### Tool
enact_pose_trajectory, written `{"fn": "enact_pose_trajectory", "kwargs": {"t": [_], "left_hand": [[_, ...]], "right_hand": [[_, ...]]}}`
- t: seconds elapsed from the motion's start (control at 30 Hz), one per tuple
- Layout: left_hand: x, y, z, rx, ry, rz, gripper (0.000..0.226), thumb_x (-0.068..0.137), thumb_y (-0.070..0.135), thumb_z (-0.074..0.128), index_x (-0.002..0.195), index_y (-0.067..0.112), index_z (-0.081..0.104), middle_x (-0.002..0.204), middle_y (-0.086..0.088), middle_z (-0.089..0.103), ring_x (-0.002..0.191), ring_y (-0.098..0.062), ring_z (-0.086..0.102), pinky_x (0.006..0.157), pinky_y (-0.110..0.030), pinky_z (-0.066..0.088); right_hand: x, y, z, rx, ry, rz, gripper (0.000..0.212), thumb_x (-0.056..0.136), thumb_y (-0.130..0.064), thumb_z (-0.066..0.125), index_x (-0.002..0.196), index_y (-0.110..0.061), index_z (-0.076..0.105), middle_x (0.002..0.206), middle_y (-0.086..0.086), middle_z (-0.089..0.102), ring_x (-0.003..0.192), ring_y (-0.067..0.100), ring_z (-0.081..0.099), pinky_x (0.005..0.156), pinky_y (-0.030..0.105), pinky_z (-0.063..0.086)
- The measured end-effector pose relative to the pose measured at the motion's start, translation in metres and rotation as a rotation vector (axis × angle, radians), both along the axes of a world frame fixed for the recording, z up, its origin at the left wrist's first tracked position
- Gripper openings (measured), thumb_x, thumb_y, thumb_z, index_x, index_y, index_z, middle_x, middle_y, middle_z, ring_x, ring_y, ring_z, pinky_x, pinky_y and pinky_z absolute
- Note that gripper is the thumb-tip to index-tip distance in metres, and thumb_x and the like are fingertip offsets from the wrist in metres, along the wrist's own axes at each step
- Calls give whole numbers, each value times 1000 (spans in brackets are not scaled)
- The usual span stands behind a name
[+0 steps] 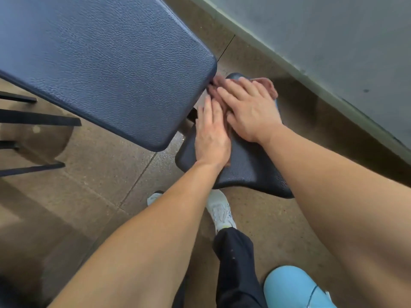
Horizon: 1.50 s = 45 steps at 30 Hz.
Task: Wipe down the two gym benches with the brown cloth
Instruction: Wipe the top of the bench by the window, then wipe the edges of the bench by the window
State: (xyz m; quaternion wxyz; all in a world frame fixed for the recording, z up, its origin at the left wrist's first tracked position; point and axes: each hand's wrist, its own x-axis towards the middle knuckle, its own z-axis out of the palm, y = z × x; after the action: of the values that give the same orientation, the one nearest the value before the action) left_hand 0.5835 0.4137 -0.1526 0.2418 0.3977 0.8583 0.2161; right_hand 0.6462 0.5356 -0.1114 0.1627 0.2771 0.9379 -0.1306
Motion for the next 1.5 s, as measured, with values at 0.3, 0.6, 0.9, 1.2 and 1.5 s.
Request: {"fn": "enact_pose_trajectory", "kwargs": {"t": [0.3, 0.6, 0.9, 1.2, 1.5], "left_hand": [[52, -92, 48, -66, -39, -320, 67, 89, 1, 35, 154, 7, 21, 164, -10, 15, 150, -28, 18, 113, -39, 39], [-67, -120, 148, -186, -281, -105, 43, 87, 17, 39, 124, 31, 56, 124, 3, 56, 106, -29, 60, 92, -45, 48], [-307, -100, 298, 57, 42, 198, 45, 87, -1, 44, 123, 21, 57, 123, -4, 57, 109, -30, 57, 96, -43, 43], [-506, -63, 408, 204, 221, 503, 50, 82, -6, 42, 114, 27, 61, 116, 2, 60, 107, -23, 58, 95, -41, 47], [-665, -40, 494, 323, 418, 718, 48, 82, -4, 42, 112, 27, 63, 119, 1, 57, 104, -24, 57, 89, -32, 45]], "right_hand": [[90, -95, 38, -27, -43, -100, 61, 95, -26, 38, 155, -22, 32, 164, 7, 26, 149, 37, 25, 118, 52, 23], [-18, -111, 114, -625, -111, -316, 63, 81, -7, 53, 132, -44, 59, 132, -13, 64, 123, 20, 58, 101, 32, 47], [-262, -59, 258, -630, 188, -295, 47, 79, -20, 76, 125, -26, 66, 122, -8, 68, 115, 12, 62, 99, 22, 43], [-453, -18, 380, -609, 619, -328, 48, 78, -10, 82, 123, -15, 65, 95, -17, 62, 75, -29, 47, 69, -11, 27], [-644, 1, 457, -629, 738, -198, 54, 83, -8, 72, 133, -22, 60, 123, -9, 68, 114, 5, 63, 102, 28, 50]]}}
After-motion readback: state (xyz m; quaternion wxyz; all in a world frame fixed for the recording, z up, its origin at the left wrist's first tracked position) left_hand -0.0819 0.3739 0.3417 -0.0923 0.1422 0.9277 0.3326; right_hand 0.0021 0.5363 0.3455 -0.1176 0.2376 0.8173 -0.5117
